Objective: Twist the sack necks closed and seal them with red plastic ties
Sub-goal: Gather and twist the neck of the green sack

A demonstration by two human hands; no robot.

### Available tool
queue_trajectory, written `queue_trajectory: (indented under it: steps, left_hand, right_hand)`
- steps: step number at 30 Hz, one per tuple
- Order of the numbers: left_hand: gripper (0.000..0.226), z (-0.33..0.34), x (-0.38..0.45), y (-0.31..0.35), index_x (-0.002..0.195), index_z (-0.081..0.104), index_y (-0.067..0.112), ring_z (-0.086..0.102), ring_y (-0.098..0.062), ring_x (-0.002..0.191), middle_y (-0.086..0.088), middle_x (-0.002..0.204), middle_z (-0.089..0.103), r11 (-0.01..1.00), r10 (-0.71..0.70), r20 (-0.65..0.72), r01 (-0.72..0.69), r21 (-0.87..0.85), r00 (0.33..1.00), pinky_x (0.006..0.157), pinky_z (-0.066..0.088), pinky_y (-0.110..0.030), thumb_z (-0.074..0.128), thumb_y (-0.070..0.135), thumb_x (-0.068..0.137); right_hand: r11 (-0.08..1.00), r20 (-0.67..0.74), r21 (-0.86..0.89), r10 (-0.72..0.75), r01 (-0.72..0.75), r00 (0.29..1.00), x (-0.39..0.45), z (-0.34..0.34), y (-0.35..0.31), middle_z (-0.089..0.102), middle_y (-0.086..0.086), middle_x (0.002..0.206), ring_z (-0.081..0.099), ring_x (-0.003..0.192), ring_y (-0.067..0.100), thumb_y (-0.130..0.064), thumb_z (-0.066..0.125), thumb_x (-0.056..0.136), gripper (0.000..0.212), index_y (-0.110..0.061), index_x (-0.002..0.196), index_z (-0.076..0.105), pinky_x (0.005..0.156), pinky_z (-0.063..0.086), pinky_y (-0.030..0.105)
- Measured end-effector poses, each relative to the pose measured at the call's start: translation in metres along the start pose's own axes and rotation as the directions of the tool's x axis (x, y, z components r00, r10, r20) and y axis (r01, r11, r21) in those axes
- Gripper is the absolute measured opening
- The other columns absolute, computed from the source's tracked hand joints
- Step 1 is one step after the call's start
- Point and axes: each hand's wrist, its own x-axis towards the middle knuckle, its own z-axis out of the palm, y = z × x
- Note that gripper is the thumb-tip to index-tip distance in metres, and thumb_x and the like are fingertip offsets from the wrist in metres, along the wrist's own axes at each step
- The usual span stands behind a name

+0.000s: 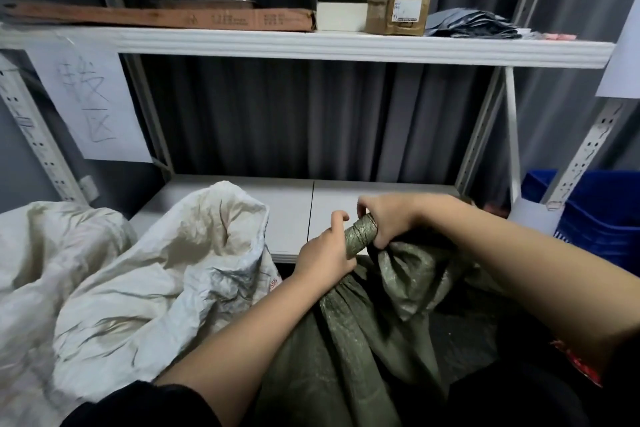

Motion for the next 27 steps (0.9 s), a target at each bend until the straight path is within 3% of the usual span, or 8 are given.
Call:
queue_trajectory:
  steps: [5,13,16,19,21,23,25,27]
  left_hand:
    - [0.076,0.006,-0.006,0.004,0.148,0.013,0.023,0.064,-0.034,0.093,-0.006,0.128,0.040,0.939,0.203,-0.052,-0.180,0.292,0.978,0.071,0.048,-0.041,0.059,0.029,0.088]
    - [0.055,0.003,-0.002,0.007,0.132,0.036,0.030,0.061,-0.031,0.104,-0.007,0.113,0.064,0.954,0.200,-0.034,-0.187,0.235,0.979,0.076,0.044,-0.035,0.050,0.054,0.085]
    - [0.044,0.004,0.003,0.008,0.121,0.045,0.027,0.061,-0.032,0.100,-0.008,0.105,0.067,0.987,0.076,-0.066,-0.066,0.146,0.995,0.073,0.043,-0.034,0.050,0.054,0.085]
    - [0.029,0.007,0.009,0.004,0.104,0.053,0.026,0.061,-0.033,0.096,-0.007,0.100,0.068,0.987,-0.147,-0.056,0.143,-0.073,0.988,0.070,0.042,-0.034,0.048,0.049,0.087]
    - [0.030,0.011,0.016,0.001,0.097,0.056,0.024,0.061,-0.032,0.095,-0.006,0.099,0.067,0.931,-0.280,0.014,0.275,-0.239,0.960,0.068,0.040,-0.032,0.044,0.049,0.089]
    - [0.042,0.011,0.019,-0.002,0.102,0.060,0.018,0.063,-0.031,0.097,-0.010,0.103,0.067,0.862,-0.280,0.075,0.285,-0.420,0.957,0.069,0.042,-0.030,0.041,0.051,0.087]
    - [0.043,0.009,0.020,-0.003,0.120,0.056,0.004,0.067,-0.020,0.090,-0.011,0.113,0.062,0.689,-0.251,0.136,0.275,-0.670,0.958,0.063,0.048,-0.018,0.045,0.033,0.090]
    - [0.035,0.009,0.020,-0.006,0.130,0.046,-0.004,0.059,-0.016,0.076,-0.012,0.118,0.054,0.470,-0.291,0.299,0.408,-0.783,0.909,0.049,0.044,-0.010,0.040,0.012,0.100]
  right_hand:
    - [0.961,0.169,0.258,0.062,-0.105,0.984,-0.006,0.002,0.006,0.055,0.003,0.105,0.054,0.095,0.019,-0.020,0.074,0.074,0.070,-0.013,0.132,0.035,0.077,0.044,0.024]
    - [0.940,0.296,0.289,0.089,-0.179,0.951,-0.008,-0.002,0.011,0.049,0.008,0.123,0.052,0.113,0.023,-0.019,0.072,0.076,0.092,-0.021,0.148,0.015,0.097,0.047,0.033]
    - [0.968,0.168,0.218,0.089,-0.125,0.982,-0.010,-0.011,0.004,0.050,0.008,0.126,0.052,0.114,0.023,-0.022,0.070,0.079,0.083,-0.019,0.147,0.023,0.096,0.044,0.030]
    - [0.979,-0.176,-0.195,0.024,-0.058,0.984,-0.024,-0.023,-0.010,0.043,0.005,0.137,0.044,0.126,0.025,-0.039,0.059,0.084,0.064,-0.022,0.141,0.035,0.099,0.036,0.038]
    - [0.931,-0.438,-0.364,-0.134,-0.039,0.889,-0.037,-0.028,-0.023,0.050,0.004,0.127,0.050,0.116,0.026,-0.036,0.051,0.085,0.048,-0.021,0.130,0.048,0.090,0.040,0.039]
    - [0.897,-0.640,-0.434,-0.370,0.080,0.674,-0.050,-0.025,-0.039,0.060,0.005,0.105,0.058,0.092,0.027,-0.029,0.047,0.079,0.036,-0.015,0.109,0.060,0.072,0.042,0.037]
    - [0.817,-0.651,-0.501,-0.573,0.287,0.498,-0.062,-0.008,-0.053,0.060,0.006,0.085,0.055,0.075,0.027,-0.028,0.050,0.077,0.025,-0.012,0.091,0.063,0.061,0.038,0.036]
    - [0.698,-0.535,-0.581,-0.715,0.419,0.450,-0.069,0.023,-0.059,0.056,0.006,0.077,0.049,0.070,0.026,-0.027,0.053,0.082,0.017,-0.011,0.082,0.060,0.058,0.034,0.036]
